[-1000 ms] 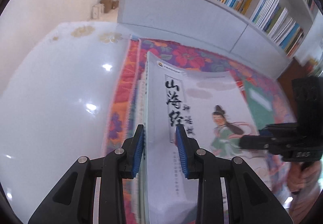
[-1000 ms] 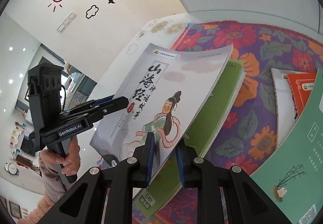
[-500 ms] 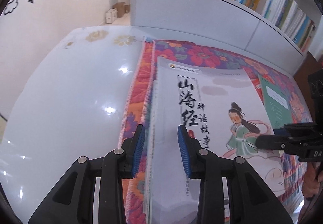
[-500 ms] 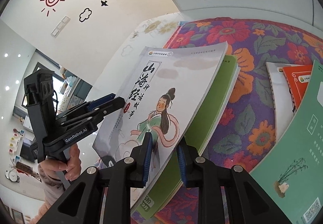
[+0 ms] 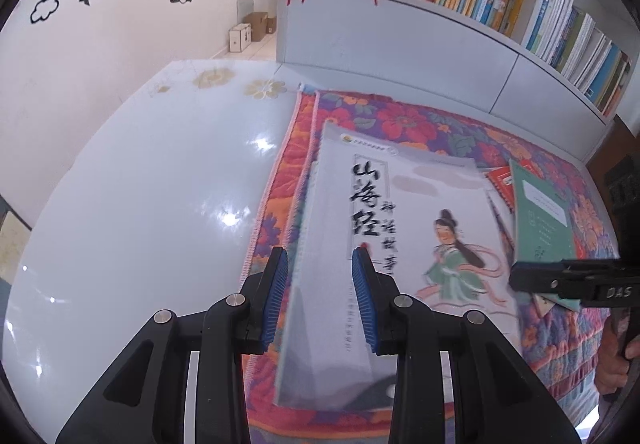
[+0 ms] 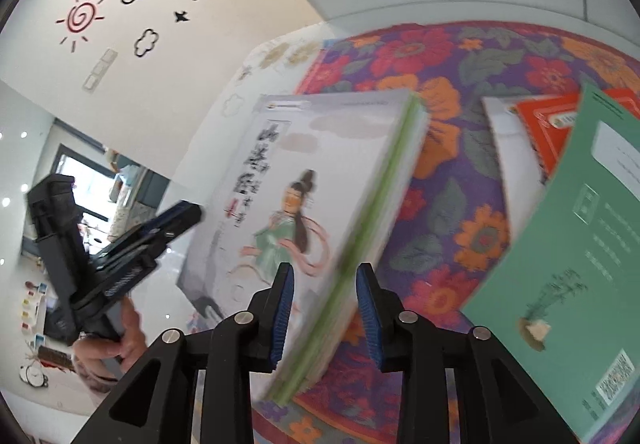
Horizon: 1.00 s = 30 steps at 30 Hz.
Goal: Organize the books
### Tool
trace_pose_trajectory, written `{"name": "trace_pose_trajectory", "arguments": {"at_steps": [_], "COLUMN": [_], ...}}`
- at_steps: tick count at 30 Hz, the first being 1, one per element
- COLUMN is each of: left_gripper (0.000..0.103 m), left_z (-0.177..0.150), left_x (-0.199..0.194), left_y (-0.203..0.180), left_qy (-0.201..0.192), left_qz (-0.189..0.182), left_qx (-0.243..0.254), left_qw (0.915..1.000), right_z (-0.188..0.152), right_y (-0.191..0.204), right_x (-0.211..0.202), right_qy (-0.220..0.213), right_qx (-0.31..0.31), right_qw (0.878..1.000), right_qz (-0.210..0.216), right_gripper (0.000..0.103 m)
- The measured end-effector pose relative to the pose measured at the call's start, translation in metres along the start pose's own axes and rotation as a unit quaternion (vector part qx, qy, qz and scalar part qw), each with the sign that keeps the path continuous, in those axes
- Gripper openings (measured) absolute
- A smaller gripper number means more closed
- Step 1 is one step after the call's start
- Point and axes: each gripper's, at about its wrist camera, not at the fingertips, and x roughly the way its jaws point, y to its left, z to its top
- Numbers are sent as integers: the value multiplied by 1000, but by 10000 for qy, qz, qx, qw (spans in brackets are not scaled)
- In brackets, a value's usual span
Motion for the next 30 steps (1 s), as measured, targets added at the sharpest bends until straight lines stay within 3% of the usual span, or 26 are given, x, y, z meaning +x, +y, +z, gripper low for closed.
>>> {"name": "trace_pose_trajectory", "arguments": {"at_steps": [10,20,24,30], "left_gripper": [31,32,32,32], "left_z": [12,-1,-11,-18], "left_x": [-7,40,60,86], "left_y": [-91,-200,-215,-209], "left_qy": [-61,523,649,829], "left_qz": [-335,-516,-375,-102], "left_qx": [454,432,286,25], "left_qw": [9984,9964,9968,9965], "right_z": [-30,-66,-80,-88], "right_y": [-60,-164,-191,-196], "right_x": [-44,-128,-131,-121], "right_qy": [-106,-539,-378,-228], "right_qx": [473,1238,1426,1286], "right_qw": [9988,9902,9889,9914], "right_qz": [-100,-345,-157,-28], "right_gripper": [31,31,31,31]}}
